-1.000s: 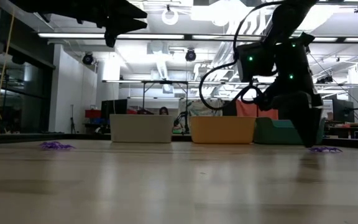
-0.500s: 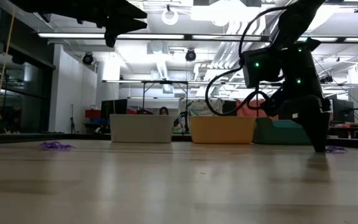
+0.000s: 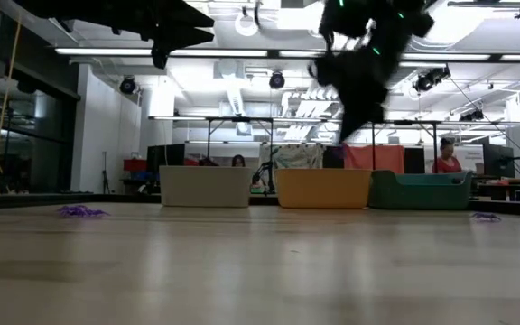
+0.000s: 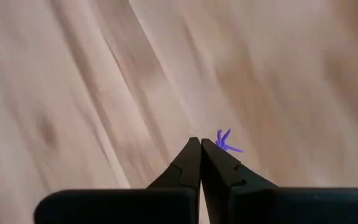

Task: Sort Halloween decoration
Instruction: Put the purple spider toy into the gray bin

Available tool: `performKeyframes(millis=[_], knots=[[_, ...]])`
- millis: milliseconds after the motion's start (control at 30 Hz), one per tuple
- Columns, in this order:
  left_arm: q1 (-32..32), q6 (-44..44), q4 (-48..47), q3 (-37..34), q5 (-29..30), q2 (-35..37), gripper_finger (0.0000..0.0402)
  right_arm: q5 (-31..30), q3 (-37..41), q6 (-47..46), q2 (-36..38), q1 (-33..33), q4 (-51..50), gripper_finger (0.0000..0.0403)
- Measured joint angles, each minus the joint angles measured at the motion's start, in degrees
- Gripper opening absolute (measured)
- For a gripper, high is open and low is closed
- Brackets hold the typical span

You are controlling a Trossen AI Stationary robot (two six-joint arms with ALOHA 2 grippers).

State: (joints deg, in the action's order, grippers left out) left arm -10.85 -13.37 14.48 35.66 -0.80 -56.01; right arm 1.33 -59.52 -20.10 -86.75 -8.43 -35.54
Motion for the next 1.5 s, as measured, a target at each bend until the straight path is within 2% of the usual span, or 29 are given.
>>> performKeyframes(millis=[133,267,433,567,933,1033,1100,1133,1300,1500], knots=[[0.0,0.0,1.7,0.0,0.0,0.0,0.0115,1.0,-4.4,8.2,0.5,-1.3,12.8,0.0],[0.0,0.0,4.6,0.0,0.0,0.0,0.0115,6.1,-7.9,15.2,0.6,-2.5,25.3,0.0],[0.0,0.0,5.9,0.0,0.0,0.0,0.0115,13.4,-10.4,18.9,0.6,-3.2,36.0,0.0],[0.0,0.0,6.0,0.0,0.0,0.0,0.0115,16.1,-11.0,19.1,0.6,-3.2,37.1,0.0],[0.0,0.0,6.0,0.0,0.0,0.0,0.0115,15.6,-11.0,19.2,0.6,-3.2,36.8,0.0],[0.0,-1.4,6.0,0.0,0.0,0.0,0.0115,10.1,-11.0,21.0,-0.7,-3.4,36.9,0.0],[0.0,-2.6,6.1,0.0,0.0,0.0,0.0115,5.2,-11.7,20.0,-3.3,-4.6,37.0,0.0],[0.0,-3.0,6.2,0.0,0.0,0.0,0.0115,4.8,-12.6,18.9,-5.1,-5.9,36.8,0.0],[0.0,-4.5,7.4,0.0,0.0,0.0,0.0115,6.9,-21.9,15.4,-16.4,-12.2,34.5,0.0],[0.0,-7.5,13.8,0.0,-0.2,0.1,0.0115,7.2,-36.3,10.6,-30.4,-17.1,29.8,0.0]])
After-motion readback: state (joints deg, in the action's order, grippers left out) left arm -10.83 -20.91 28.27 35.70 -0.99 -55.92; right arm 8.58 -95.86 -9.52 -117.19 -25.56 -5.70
